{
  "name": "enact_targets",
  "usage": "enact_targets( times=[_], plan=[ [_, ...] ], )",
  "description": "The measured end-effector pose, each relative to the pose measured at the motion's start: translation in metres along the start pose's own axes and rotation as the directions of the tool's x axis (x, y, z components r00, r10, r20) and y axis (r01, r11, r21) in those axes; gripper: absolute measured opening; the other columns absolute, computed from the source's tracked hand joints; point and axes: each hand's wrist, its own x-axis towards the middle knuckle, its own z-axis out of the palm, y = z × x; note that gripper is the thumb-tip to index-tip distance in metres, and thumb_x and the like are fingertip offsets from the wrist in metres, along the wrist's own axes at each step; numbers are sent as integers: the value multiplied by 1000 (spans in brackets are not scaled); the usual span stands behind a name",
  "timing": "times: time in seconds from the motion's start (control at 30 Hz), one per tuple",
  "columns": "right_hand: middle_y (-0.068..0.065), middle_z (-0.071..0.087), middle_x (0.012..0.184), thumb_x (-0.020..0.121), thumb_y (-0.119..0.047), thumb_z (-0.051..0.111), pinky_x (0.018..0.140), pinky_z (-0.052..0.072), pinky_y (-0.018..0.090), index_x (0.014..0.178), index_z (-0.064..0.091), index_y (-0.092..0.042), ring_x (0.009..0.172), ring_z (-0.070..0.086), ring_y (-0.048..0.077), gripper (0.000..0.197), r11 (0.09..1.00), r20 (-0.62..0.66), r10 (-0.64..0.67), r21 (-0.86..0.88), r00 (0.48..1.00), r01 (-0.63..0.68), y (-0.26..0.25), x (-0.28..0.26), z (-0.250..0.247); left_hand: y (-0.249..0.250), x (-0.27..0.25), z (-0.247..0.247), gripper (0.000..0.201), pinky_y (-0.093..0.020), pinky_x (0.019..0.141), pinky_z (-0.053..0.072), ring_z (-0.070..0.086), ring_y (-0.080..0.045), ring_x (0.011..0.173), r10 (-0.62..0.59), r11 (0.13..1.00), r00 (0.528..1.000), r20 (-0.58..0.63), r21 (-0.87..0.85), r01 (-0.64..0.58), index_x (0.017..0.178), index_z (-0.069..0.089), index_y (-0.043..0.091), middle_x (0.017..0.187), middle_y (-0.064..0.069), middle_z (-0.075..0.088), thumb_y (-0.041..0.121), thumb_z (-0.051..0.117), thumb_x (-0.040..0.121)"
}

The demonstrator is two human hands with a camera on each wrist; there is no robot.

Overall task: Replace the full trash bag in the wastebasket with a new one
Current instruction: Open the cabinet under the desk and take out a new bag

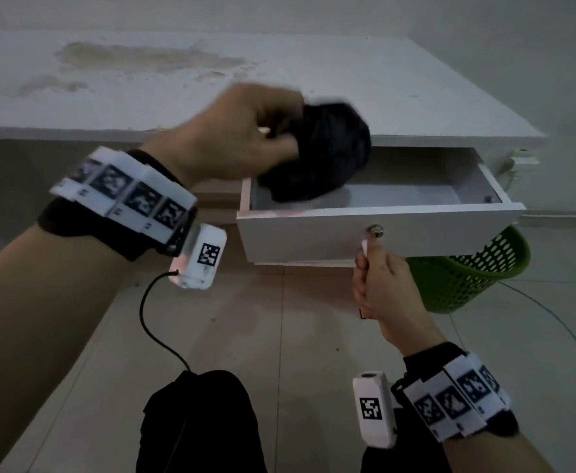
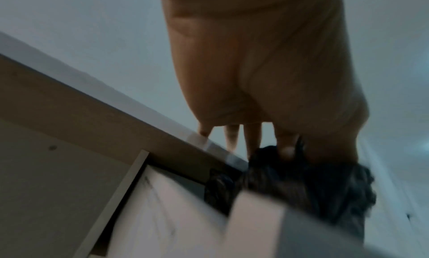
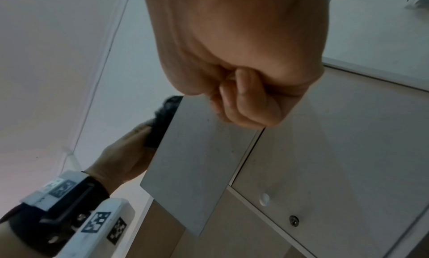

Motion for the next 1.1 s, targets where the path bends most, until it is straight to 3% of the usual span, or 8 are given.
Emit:
enact_targets(
  times=[0.07,0.17,0.3,0.43,0.67,0.77,0.97,1.1],
  plan=[
    [0,35,54,103,-47,32,42,18,24,73,46,-19,42,27,13,43,1000,10,10,-5,1000,-10,-2,1,2,5,2,-20,14,-17,59,37,43,2,62,52,999,959,-279,21,-48,70,45,17,66,4,41,9,48,82],
    [-2,34,54,102,-50,33,44,18,25,74,46,-21,44,26,12,42,999,27,53,-1,998,-53,-6,5,9,-4,5,-44,32,-11,61,33,42,4,58,40,987,849,-527,152,48,68,26,22,64,10,36,14,51,86],
    [-4,35,56,102,-52,32,45,18,27,77,48,-22,44,27,11,42,996,28,86,15,996,-87,-18,11,20,-34,-1,-34,16,-27,59,33,43,-21,65,-138,930,937,-321,282,234,70,40,19,66,-5,47,14,53,77],
    [-6,36,51,101,-55,32,38,20,23,70,46,-24,39,28,11,46,993,1,93,76,996,-93,-39,43,30,-53,-4,-32,24,-23,54,31,35,-16,58,-310,914,897,-314,161,372,64,32,24,61,5,41,17,52,77],
    [-1,28,51,104,-35,24,40,16,14,71,38,-23,31,22,12,38,992,-97,100,81,990,-93,-77,141,54,-59,-9,-33,28,-14,48,26,35,-9,54,-325,921,898,-297,114,371,65,32,26,60,6,39,15,53,80],
    [1,25,56,103,-24,21,43,13,11,70,31,-22,29,19,9,35,988,-108,119,114,987,-107,-81,157,56,-63,-10,-31,25,-22,52,29,35,-11,55,-324,924,896,-303,104,369,64,32,26,60,6,39,19,51,78],
    [0,41,50,101,-55,25,39,17,13,76,48,-18,31,27,12,50,980,-106,108,181,988,-87,-58,146,51,-64,-12,-26,30,-17,51,28,35,-10,54,-374,906,866,-332,70,418,64,30,28,58,5,38,19,53,80],
    [-2,45,53,98,-62,28,36,23,18,74,49,-21,37,33,13,52,980,-61,195,38,979,-193,-59,100,38,-49,-7,-31,34,-23,51,29,38,-18,60,-515,841,797,-317,-7,541,62,31,26,57,9,41,17,59,78]
  ],
)
